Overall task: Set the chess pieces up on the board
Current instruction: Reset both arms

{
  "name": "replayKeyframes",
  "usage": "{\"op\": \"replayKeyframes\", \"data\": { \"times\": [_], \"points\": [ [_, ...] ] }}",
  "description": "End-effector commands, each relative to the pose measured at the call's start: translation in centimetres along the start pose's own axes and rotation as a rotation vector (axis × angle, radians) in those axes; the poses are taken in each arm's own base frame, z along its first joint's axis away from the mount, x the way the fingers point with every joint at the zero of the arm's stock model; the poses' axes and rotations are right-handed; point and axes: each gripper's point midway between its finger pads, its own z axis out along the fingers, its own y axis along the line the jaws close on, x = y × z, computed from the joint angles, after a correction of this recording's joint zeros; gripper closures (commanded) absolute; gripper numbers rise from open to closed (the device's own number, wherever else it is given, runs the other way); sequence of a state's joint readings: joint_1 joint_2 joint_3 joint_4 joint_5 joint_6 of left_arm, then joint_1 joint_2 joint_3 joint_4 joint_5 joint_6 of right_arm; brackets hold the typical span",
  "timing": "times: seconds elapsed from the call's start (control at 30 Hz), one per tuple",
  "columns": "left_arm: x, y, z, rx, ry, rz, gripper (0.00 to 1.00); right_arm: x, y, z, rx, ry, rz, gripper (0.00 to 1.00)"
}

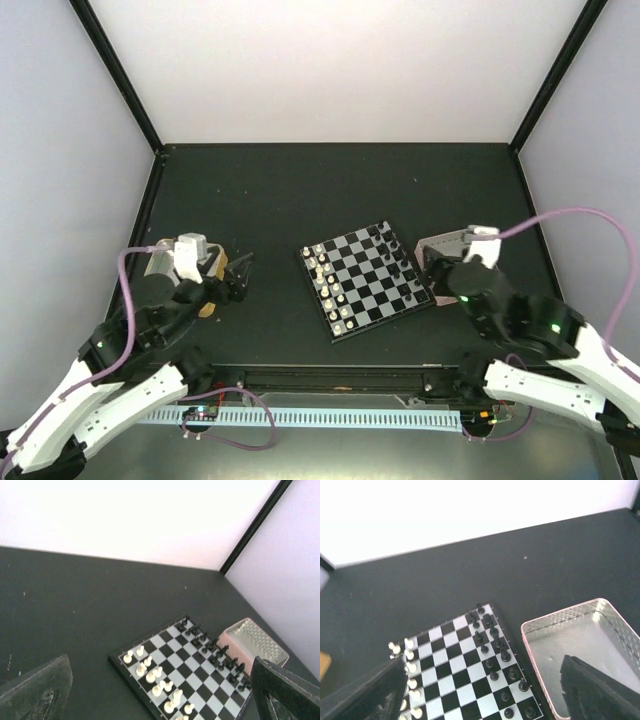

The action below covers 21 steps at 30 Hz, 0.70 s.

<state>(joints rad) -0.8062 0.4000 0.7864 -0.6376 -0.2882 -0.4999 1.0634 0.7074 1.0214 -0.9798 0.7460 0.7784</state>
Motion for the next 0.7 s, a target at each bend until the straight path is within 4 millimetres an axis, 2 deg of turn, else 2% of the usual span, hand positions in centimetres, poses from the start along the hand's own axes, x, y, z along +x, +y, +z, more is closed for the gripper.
{"op": "replayKeyframes", "data": {
  "times": [0.0, 0.07, 0.33, 0.47, 0.67],
  "points": [
    [-2.9, 0.3, -2.6, -0.025, -0.068, 0.071, 0.01, -2.7, -5.8, -3.3, 0.134, -0.149, 0.059, 0.09],
    [-4.0, 0.3, -3.6, -0.027, -0.094, 0.085, 0.01, -3.5, -7.2, -4.6, 0.138, -0.18, 0.079, 0.01],
    [-7.2, 0.7, -7.3, -0.043, -0.181, 0.132, 0.01, -5.7, -10.9, -8.0, 0.154, -0.289, 0.14, 0.0],
    [-8.1, 0.7, -8.6, -0.035, -0.227, 0.149, 0.01, -6.5, -11.3, -9.0, 0.109, -0.332, 0.168, 0.0],
    [-8.3, 0.8, -9.2, -0.027, -0.249, 0.157, 0.01, -6.6, -11.6, -9.4, 0.078, -0.357, 0.196, 0.0]
  ]
}}
